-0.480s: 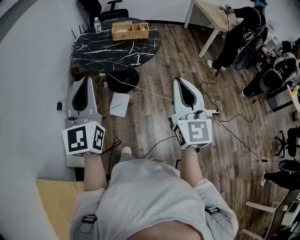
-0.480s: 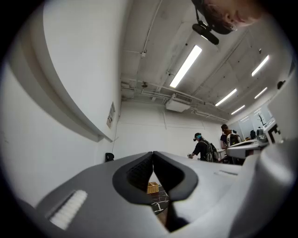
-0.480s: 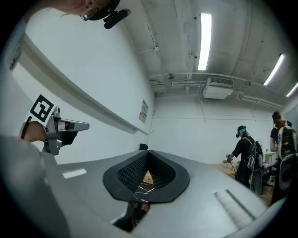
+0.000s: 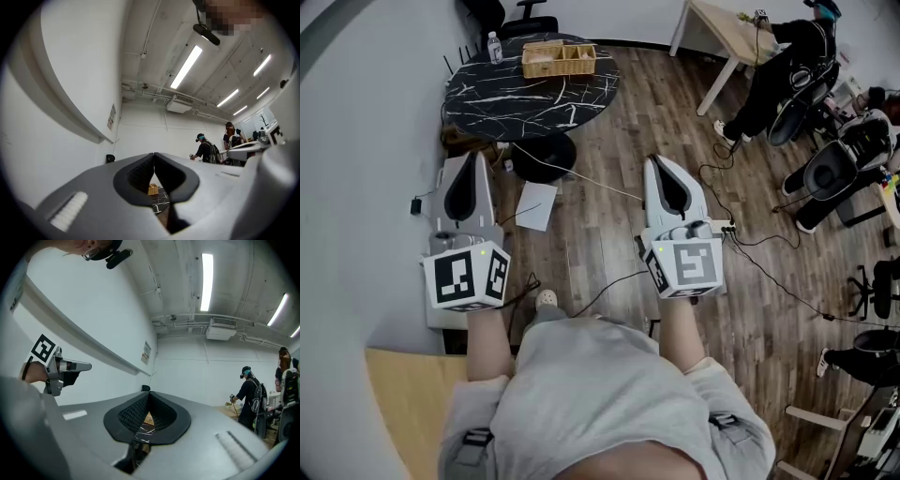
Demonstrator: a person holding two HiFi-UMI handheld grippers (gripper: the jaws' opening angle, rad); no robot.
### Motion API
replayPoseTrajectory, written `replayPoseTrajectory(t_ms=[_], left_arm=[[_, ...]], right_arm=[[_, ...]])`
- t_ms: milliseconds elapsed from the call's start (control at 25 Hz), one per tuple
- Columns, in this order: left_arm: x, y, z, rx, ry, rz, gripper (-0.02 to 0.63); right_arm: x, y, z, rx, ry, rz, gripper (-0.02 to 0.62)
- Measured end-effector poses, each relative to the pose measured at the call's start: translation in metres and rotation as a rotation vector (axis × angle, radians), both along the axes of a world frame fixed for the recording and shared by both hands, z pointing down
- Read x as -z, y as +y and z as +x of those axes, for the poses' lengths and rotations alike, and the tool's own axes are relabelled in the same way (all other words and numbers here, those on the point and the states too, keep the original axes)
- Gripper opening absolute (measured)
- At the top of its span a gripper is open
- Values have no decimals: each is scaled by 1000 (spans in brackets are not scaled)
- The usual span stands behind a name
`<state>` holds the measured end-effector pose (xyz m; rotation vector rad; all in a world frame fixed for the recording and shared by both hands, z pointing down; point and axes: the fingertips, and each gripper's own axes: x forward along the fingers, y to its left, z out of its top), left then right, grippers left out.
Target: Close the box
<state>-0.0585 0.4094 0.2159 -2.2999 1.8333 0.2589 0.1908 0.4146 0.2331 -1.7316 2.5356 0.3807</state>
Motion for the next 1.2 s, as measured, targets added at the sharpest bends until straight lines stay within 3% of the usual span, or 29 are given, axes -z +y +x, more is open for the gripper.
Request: replayPoseTrajectory(t_ms=[320,560,800,1200], left_arm=[[-6,16,25,8,6,13,58],[-13,0,31,12,-2,-7,58],[-10,-42,30,0,-11,4,59],[0,-146,-5,-8,-10,31,58]], right_arm=[[-8,11,27,24,-46,18,5],[-16,-5,32,34,-63,-2,5],[-15,-47,29,24,-61,4,5],[-1,-148,-6,12,-58,36,5]])
